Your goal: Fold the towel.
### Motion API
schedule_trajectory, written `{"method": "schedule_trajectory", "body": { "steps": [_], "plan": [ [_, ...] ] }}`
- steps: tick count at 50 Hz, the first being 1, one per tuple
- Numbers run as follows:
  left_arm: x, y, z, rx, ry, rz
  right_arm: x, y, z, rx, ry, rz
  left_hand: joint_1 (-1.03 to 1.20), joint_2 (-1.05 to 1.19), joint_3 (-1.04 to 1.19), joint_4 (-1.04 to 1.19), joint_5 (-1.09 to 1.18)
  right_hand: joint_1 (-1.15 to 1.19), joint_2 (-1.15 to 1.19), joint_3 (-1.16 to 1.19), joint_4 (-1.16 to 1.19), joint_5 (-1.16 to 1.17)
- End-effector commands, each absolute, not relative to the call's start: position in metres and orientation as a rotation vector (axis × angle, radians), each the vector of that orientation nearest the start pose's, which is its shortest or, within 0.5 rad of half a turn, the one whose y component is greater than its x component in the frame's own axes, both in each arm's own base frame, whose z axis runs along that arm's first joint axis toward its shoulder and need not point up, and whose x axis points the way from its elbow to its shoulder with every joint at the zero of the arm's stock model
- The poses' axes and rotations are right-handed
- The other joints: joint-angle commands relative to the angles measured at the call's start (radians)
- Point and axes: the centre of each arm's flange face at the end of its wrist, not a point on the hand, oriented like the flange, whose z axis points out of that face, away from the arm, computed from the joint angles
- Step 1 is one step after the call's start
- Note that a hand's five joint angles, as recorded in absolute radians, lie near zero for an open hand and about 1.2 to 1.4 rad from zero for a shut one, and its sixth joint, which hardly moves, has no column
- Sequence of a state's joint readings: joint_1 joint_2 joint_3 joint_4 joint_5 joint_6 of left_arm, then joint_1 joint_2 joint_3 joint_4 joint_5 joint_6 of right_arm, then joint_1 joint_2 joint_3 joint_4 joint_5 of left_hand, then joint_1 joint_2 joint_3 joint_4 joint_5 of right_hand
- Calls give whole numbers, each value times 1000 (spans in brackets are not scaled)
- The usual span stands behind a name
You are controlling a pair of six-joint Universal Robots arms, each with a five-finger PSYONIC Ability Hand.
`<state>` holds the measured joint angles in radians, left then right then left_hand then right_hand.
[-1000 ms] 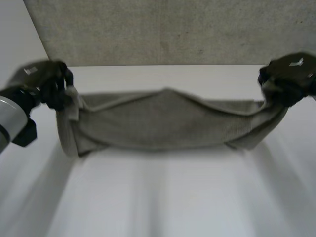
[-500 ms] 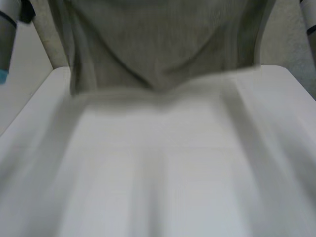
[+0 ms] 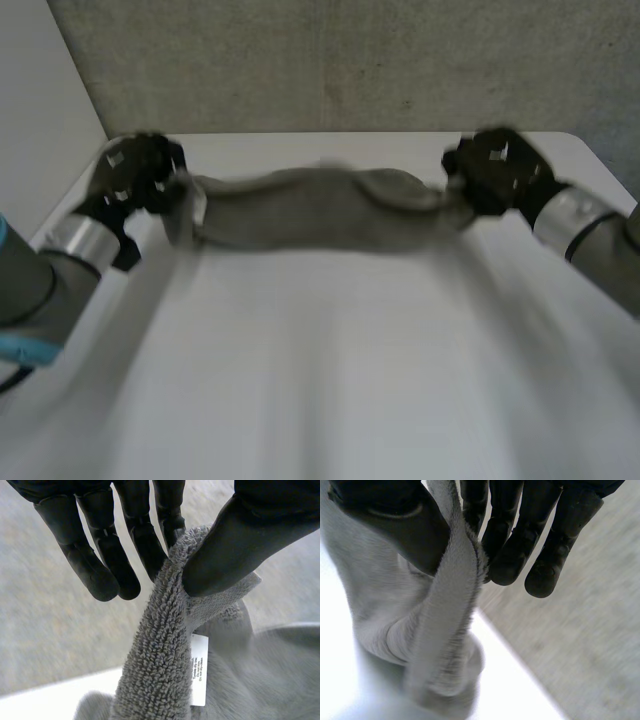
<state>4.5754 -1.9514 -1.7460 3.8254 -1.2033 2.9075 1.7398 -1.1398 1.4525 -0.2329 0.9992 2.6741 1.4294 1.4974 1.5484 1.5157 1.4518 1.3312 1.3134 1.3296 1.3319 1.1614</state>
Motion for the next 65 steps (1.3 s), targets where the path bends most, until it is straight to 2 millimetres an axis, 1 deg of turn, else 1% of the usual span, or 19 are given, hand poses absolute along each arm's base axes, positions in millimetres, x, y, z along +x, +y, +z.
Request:
{"method": "schedule_trajectory", "body": {
  "steps": [1,5,7,14,15,16,17,18,19,20,21,25,33,35,45,50,56,58,65],
  "plan": [
    [-208,-309,149,-467,-1886,1823,220,-320,170,-1255,1975,-1842,-33,-101,-152,-119,-230,65,83,67,64,60],
    [-201,-303,147,-498,-1923,1834,211,-317,167,-1219,2020,-1820,-33,-101,-152,-119,-230,65,83,67,64,60],
    [-198,-300,148,-504,-1936,1841,204,-314,173,-1172,2042,-1827,-33,-101,-152,-119,-230,65,83,67,64,60],
    [-184,-296,145,-483,-1997,1844,191,-317,175,-1051,2108,-1810,-33,-101,-152,-119,-230,65,83,67,64,60],
    [-184,-296,145,-483,-1997,1844,190,-316,173,-1043,2121,-1793,-33,-101,-152,-119,-230,-146,-128,-144,-147,-151],
    [-184,-295,143,-480,-2004,1837,190,-316,173,-1043,2121,-1793,-33,-101,-152,-119,-230,-148,-130,-147,-149,-153],
    [-184,-293,141,-478,-2013,1829,190,-314,171,-1040,2133,-1773,-103,-171,-222,-189,-299,-450,-433,-449,-451,-455],
    [-184,-293,141,-478,-2013,1829,190,-314,171,-1040,2134,-1773,-103,-171,-222,-190,-300,-454,-436,-452,-454,-458],
    [-183,-291,139,-478,-2021,1823,191,-311,169,-1041,2137,-1753,-251,-319,-370,-338,-448,-631,-613,-629,-632,-636],
    [-184,-289,139,-492,-2027,1823,190,-309,166,-1038,2140,-1744,-387,-455,-506,-473,-584,-676,-658,-675,-677,-681],
    [-184,-289,138,-492,-2027,1823,190,-309,166,-1037,2140,-1744,-388,-456,-507,-474,-585,-677,-659,-675,-677,-681],
    [-186,-281,146,-577,-2023,1880,191,-301,161,-1045,2128,-1745,-652,-720,-771,-738,-848,-732,-714,-731,-733,-737],
    [-192,-268,155,-717,-1997,1963,195,-295,151,-1118,2082,-1795,-849,-917,-968,-935,-1046,-732,-715,-731,-733,-737],
    [-201,-259,156,-762,-2000,1988,195,-296,150,-1127,2077,-1805,-916,-984,-1035,-1002,-1113,-724,-706,-722,-724,-728],
    [-215,-243,158,-749,-2079,2036,198,-294,144,-1152,2035,-1886,-1098,-1166,-1217,-1185,-1295,-680,-662,-678,-680,-684],
    [-225,-236,157,-805,-2082,2013,209,-288,142,-1185,1971,-1916,-1148,-1216,-1267,-1235,-1345,-630,-612,-628,-631,-635],
    [-244,-227,142,-933,-2099,1977,218,-286,143,-1201,1938,-1957,-1151,-1219,-1270,-1238,-1348,-500,-483,-499,-501,-505],
    [-247,-227,139,-956,-2110,1992,221,-289,141,-1195,1949,-1994,-1151,-1219,-1270,-1238,-1348,-360,-343,-359,-361,-365],
    [-250,-239,126,-988,-2219,2071,225,-292,138,-1175,1993,-2021,-1131,-1199,-1250,-1217,-1328,-181,-163,-179,-181,-185]
  ]
}}
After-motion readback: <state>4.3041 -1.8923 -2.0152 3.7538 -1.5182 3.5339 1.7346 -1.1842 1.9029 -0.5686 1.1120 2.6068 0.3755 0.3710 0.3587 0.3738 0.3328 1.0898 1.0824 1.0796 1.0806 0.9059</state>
